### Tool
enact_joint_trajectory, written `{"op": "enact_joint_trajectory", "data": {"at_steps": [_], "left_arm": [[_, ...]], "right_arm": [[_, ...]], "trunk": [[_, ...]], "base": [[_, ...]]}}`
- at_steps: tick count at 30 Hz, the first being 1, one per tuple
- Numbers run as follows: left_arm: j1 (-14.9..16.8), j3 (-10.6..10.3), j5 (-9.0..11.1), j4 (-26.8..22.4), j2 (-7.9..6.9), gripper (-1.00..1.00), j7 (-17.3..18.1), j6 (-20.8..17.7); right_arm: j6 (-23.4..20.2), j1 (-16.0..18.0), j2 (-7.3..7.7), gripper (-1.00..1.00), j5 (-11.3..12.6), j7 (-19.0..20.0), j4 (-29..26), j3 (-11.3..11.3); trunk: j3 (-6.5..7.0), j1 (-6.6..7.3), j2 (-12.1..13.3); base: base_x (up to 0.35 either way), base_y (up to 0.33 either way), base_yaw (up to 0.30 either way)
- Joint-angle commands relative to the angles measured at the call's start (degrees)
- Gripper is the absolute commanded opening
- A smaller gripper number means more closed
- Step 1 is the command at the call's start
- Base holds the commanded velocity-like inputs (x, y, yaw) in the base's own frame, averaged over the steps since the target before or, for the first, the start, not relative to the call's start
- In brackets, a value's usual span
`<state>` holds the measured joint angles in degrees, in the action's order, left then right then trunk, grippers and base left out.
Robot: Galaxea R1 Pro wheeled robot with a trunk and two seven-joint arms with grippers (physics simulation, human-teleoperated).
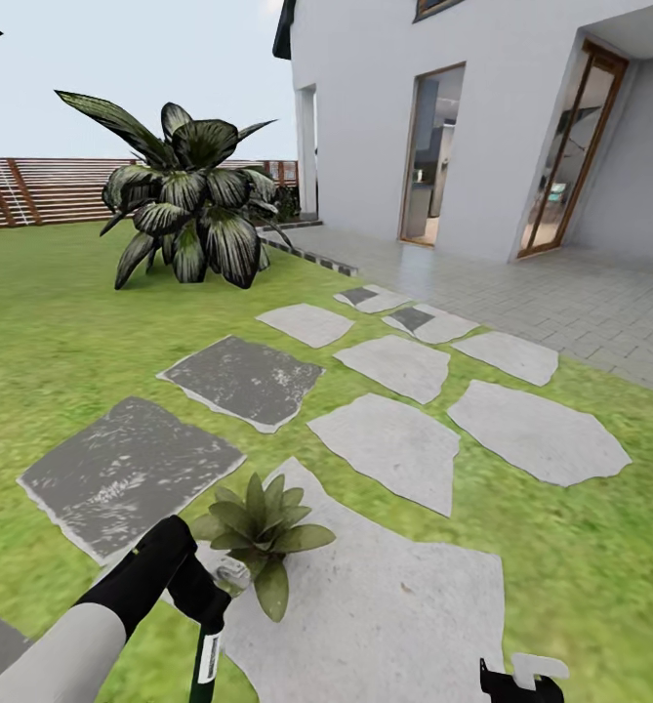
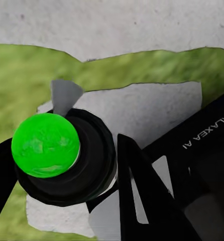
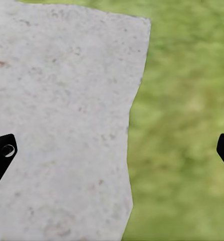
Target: Pick up the pesticide atomizer in the garden and spray insectifuge to fully cover both potted plants in the garden.
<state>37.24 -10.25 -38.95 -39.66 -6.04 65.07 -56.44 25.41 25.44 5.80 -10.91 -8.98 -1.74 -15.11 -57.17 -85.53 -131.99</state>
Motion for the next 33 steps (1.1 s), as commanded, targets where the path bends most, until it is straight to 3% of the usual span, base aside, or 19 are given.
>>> {"op": "enact_joint_trajectory", "data": {"at_steps": [1, 3, 7, 10, 17, 20, 23, 26, 28, 30, 33], "left_arm": [[-0.02, -0.06, -0.51, -0.07, -0.13, -1.00, 0.59, -0.34], [-0.14, 0.01, -0.56, -0.01, -0.66, -1.00, 0.54, -0.29], [-0.22, 0.12, -0.39, 0.01, -4.03, -1.00, 0.37, 0.03], [-0.23, 0.09, -0.31, -0.03, -4.67, -1.00, 0.08, 0.23], [-0.23, 1.02, -0.21, 0.32, -4.21, -1.00, -0.67, 0.53], [-0.23, 2.58, -0.02, 0.64, -3.92, -1.00, -4.40, 0.64], [-0.44, 2.81, 0.07, 0.71, -3.69, -1.00, -5.74, 0.73], [-1.11, 2.93, 0.02, 0.98, -2.36, -1.00, -7.40, 1.33], [-2.27, 2.96, 0.26, 1.08, -1.79, -1.00, -10.47, 3.67], [-2.88, 3.25, 2.49, 1.21, -0.60, -1.00, -14.32, 6.20], [-3.01, 3.59, 5.70, 1.23, 0.15, -1.00, -15.80, 6.87]], "right_arm": [[0.16, 0.04, 0.00, 1.00, -0.61, -0.25, 0.07, -0.36], [0.16, 0.04, 0.00, 1.00, -0.61, -0.25, 0.07, -0.36], [0.16, 0.04, 0.00, 1.00, -0.61, -0.25, 0.07, -0.36], [0.16, 0.04, 0.00, 1.00, -0.61, -0.25, 0.07, -0.36], [0.16, 0.04, -0.01, 1.00, -0.61, -0.25, 0.07, -0.36], [0.16, 0.04, 0.00, 1.00, -0.61, -0.25, 0.07, -0.36], [0.16, 0.04, 0.00, 1.00, -0.61, -0.25, 0.07, -0.36], [0.16, 0.04, 0.00, 1.00, -0.61, -0.25, 0.07, -0.36], [0.16, 0.04, 0.00, 1.00, -0.61, -0.25, 0.07, -0.36], [0.16, 0.04, 0.00, 1.00, -0.61, -0.25, 0.07, -0.36], [0.16, 0.04, 0.00, 1.00, -0.61, -0.25, 0.07, -0.36]], "trunk": [[-0.06, 0.01, -0.02], [-0.06, 0.01, -0.02], [-0.06, 0.01, -0.02], [-0.07, 0.01, -0.02], [-0.47, 0.01, -0.02], [-0.62, 0.01, -0.02], [-0.65, 0.01, -0.02], [-0.66, 0.01, -0.02], [-0.66, 0.01, -0.02], [-0.66, 0.01, -0.02], [-0.66, 0.01, -0.02]], "base": [[0.003, -0.002, 0.008], [0.001, -0.001, 0.004], [0.000, 0.000, 0.000], [0.000, 0.000, 0.005], [0.000, 0.000, 0.146], [0.000, 0.000, 0.131], [0.000, 0.000, 0.030], [0.000, 0.000, 0.005], [0.000, 0.000, 0.001], [0.000, 0.000, 0.000], [0.000, 0.000, 0.000]]}}
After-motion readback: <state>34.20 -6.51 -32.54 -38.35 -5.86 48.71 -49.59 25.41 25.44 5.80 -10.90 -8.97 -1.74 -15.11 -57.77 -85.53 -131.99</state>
